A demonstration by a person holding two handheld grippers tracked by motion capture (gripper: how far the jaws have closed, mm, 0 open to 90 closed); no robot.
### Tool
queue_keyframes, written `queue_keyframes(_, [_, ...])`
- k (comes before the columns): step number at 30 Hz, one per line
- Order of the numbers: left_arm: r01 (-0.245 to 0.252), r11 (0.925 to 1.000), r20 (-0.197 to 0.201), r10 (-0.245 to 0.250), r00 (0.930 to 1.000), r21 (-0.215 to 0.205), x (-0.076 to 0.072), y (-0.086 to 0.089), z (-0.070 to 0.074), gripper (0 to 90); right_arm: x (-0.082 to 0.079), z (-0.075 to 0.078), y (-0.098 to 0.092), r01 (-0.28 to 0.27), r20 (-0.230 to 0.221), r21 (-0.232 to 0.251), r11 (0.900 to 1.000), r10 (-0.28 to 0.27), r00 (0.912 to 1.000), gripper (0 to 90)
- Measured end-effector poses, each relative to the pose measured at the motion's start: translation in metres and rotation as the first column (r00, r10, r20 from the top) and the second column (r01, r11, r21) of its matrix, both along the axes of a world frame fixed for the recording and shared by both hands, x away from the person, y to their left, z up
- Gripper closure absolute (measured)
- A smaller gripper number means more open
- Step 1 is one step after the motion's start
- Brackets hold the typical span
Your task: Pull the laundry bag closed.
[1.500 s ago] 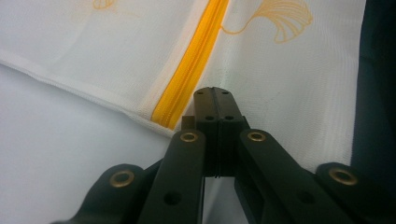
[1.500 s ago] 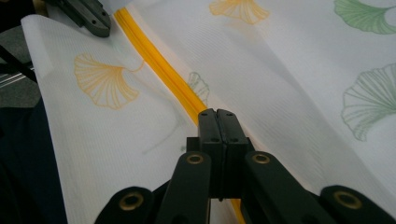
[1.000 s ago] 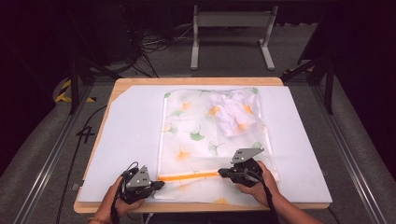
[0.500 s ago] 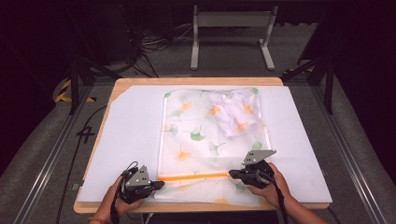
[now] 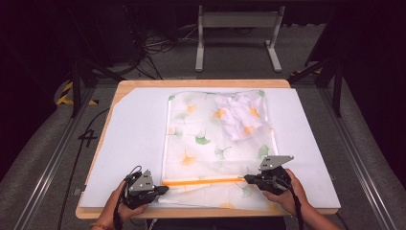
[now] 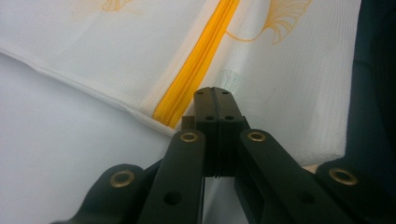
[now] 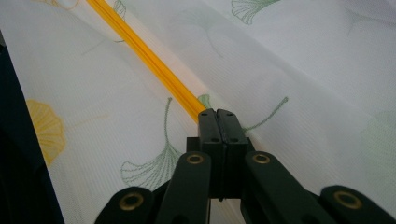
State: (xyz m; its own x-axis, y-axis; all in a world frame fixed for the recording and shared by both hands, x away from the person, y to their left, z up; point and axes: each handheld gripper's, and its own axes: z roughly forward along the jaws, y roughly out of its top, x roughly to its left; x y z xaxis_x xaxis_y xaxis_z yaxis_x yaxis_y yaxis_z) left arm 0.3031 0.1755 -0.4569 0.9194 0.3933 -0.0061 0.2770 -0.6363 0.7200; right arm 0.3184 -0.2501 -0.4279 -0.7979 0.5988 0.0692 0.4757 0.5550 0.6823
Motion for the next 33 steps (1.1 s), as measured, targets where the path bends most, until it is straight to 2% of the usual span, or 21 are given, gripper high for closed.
queue_keyframes(7, [-0.002, 1.0, -0.002, 0.002, 1.0, -0.002, 0.0, 0.0, 0.0, 90.0, -0.001, 0.002, -0.008, 0.014, 0.001, 0.01, 1.0, -0.014, 0.9999, 90.0])
queue_keyframes(12, [0.0, 1.0, -0.004, 0.0, 1.0, -0.001, 0.0, 0.0, 0.0, 90.0, -0.002, 0.001, -0.013, 0.027, 0.002, 0.0, 1.0, -0.027, 0.9996, 90.0])
queue_keyframes(22, [-0.003, 1.0, -0.009, 0.003, 1.0, -0.003, 0.0, 0.0, 0.0, 90.0, -0.006, 0.002, -0.034, 0.077, -0.005, 0.003, 0.997, -0.077, 0.997, 90.0])
queue_keyframes(29, [-0.002, 1.0, -0.01, 0.002, 0.9999, -0.004, 0.001, 0.0, 0.0, 90.0, -0.009, 0.004, -0.052, 0.125, -0.011, 0.027, 0.992, -0.125, 0.9921, 90.0])
queue_keyframes(33, [-0.002, 1.0, -0.009, 0.002, 1.0, -0.003, 0.001, 0.0, 0.0, 90.0, -0.011, 0.003, -0.058, 0.136, -0.013, 0.022, 0.99, -0.136, 0.9906, 90.0])
